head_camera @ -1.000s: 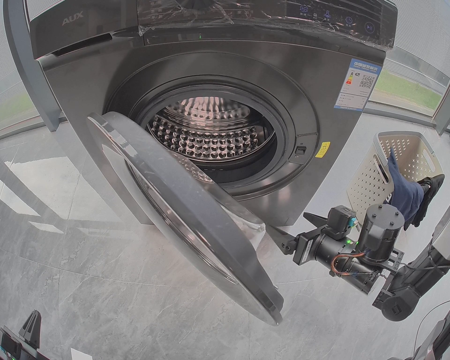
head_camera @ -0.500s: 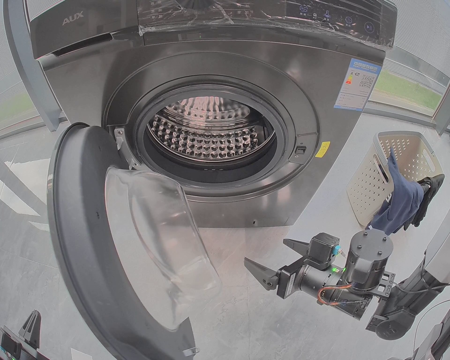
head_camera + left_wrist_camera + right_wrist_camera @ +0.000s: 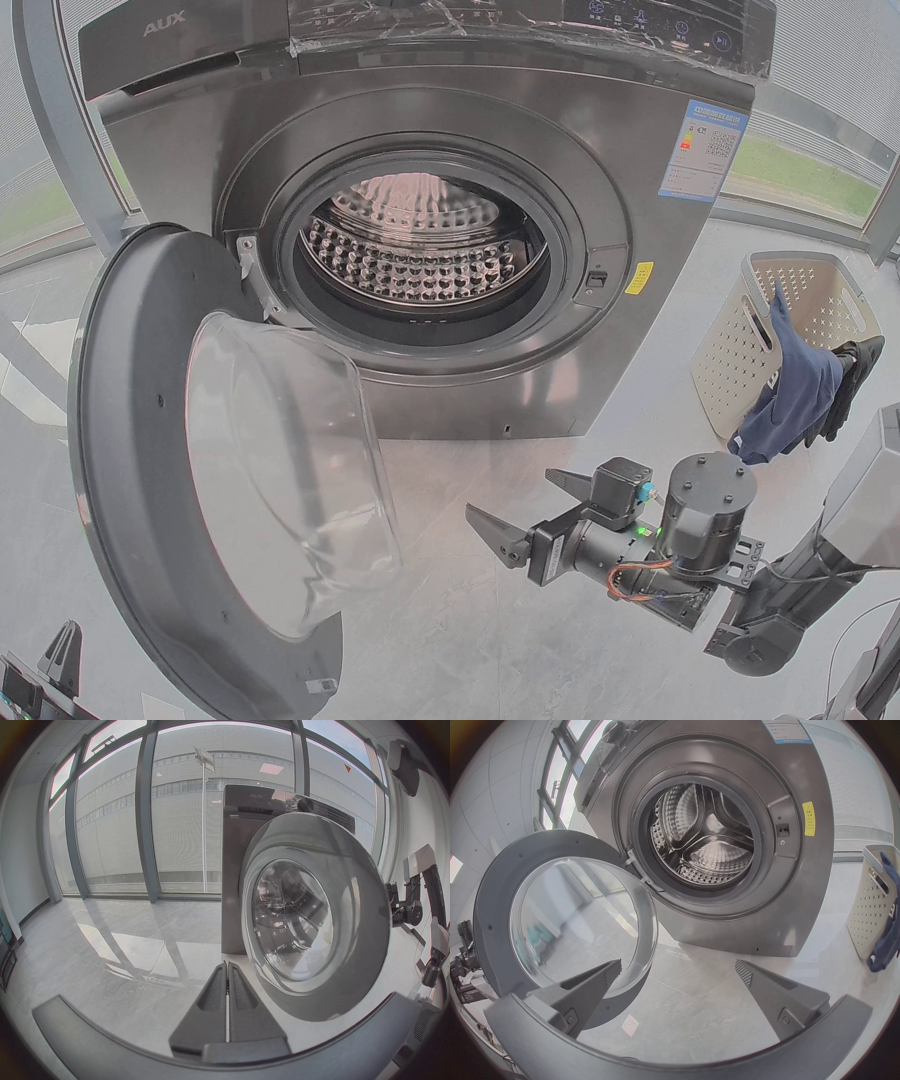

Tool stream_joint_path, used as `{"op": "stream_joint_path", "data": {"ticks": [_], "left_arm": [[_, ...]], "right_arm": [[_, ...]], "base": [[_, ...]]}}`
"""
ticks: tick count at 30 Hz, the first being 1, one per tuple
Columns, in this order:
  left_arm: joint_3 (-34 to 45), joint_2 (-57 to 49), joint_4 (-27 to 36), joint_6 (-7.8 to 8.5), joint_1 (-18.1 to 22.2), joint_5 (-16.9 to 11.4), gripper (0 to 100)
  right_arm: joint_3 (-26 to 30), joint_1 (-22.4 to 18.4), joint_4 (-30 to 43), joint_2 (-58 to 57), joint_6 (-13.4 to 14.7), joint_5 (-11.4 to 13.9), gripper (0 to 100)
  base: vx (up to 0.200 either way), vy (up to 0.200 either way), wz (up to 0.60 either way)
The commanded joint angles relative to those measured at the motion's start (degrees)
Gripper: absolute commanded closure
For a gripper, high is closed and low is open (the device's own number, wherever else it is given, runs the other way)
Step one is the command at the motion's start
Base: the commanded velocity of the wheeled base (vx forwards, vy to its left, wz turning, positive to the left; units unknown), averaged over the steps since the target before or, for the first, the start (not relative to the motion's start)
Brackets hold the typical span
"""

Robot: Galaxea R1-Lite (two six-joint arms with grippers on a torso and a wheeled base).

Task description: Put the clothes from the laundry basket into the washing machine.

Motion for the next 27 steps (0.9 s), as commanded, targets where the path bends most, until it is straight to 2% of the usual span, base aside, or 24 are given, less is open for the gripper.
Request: {"op": "stream_joint_path", "data": {"ticks": [1,10,20,24,27], "left_arm": [[1.0,-0.9,0.0,-0.01,0.0,0.0,100],[1.0,-0.9,0.0,-0.1,0.0,0.0,100],[1.0,-0.9,0.0,-0.1,0.0,0.0,100],[1.0,-0.9,0.0,-0.1,0.0,0.0,100],[1.0,-0.9,0.0,-0.1,0.0,0.0,100]], "right_arm": [[-3.7,-0.3,0.0,4.7,0.0,0.0,0],[-10.7,3.0,-0.1,10.7,-0.3,0.0,0],[-11.9,6.5,-1.8,11.9,-0.5,0.7,0],[-12.3,5.2,-2.4,11.7,-0.5,0.6,0],[-11.7,2.2,-2.3,11.2,-0.6,0.5,0]], "base": [[-0.2,0.0,0.0],[-0.022,0.0,0.0],[0.0,0.0,0.0],[0.0,0.0,0.0],[0.0,0.0,0.0]]}}
